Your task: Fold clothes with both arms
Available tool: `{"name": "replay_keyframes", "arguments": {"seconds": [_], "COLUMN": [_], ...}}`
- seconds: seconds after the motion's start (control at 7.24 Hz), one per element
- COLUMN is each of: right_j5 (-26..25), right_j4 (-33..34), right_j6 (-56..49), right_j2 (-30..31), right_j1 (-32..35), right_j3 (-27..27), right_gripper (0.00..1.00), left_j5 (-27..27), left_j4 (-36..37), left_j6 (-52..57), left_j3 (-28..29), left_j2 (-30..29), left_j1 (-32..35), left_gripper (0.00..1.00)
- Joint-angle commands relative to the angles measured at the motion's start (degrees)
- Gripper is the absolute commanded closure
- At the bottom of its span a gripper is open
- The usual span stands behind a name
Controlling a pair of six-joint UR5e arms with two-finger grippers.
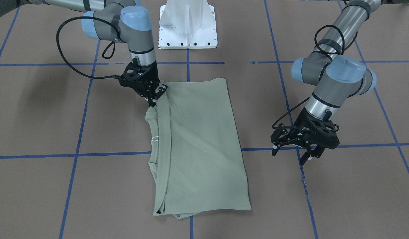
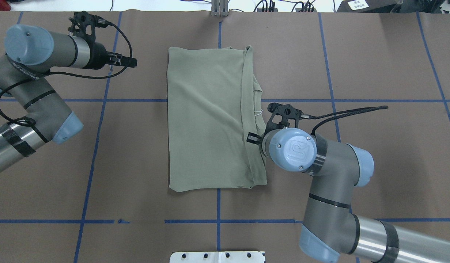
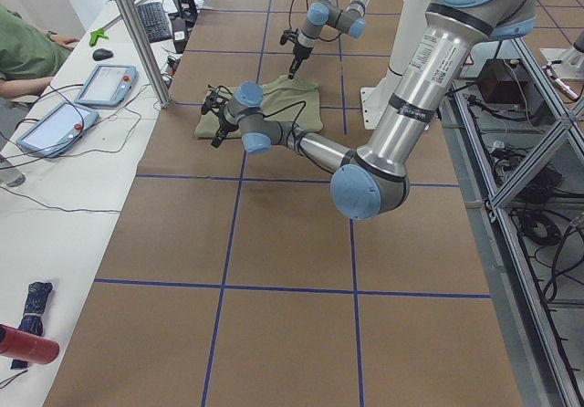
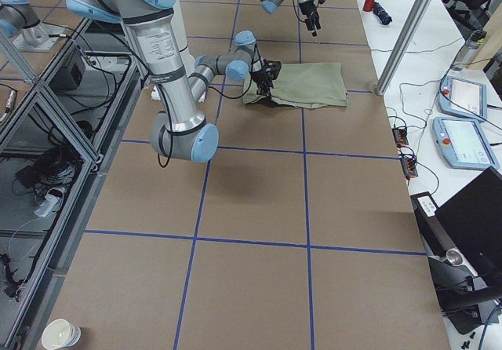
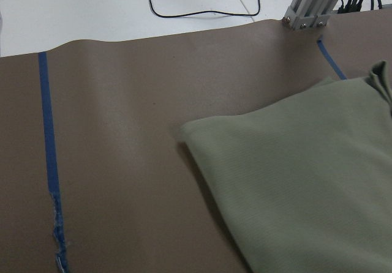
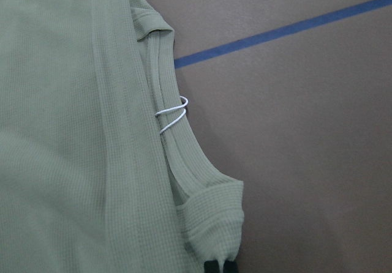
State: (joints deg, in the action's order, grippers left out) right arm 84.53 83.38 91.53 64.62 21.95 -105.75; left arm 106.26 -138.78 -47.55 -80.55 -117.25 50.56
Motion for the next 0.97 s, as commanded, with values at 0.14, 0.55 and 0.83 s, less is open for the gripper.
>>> {"name": "replay_keyframes", "arguments": {"seconds": [0.14,0.55,0.83], "right_j5": [-1.2,4.9,6.5], "right_j4": [0.6,9.7,20.1], "right_j6": [-0.3,-10.6,-16.4], "right_j2": [3.1,-3.6,-8.5], "right_j1": [-2.0,0.8,-0.5], "right_j3": [-2.9,-2.4,-2.4], "right_gripper": [0.00,0.00,0.00], "left_j5": [0.0,0.0,0.0], "left_j4": [0.0,0.0,0.0], "left_j6": [0.1,0.0,0.0], "left_j3": [0.0,0.0,0.0], "left_j2": [0.0,0.0,0.0], "left_j1": [0.0,-0.4,-0.8], "left_gripper": [0.00,0.00,0.00]}}
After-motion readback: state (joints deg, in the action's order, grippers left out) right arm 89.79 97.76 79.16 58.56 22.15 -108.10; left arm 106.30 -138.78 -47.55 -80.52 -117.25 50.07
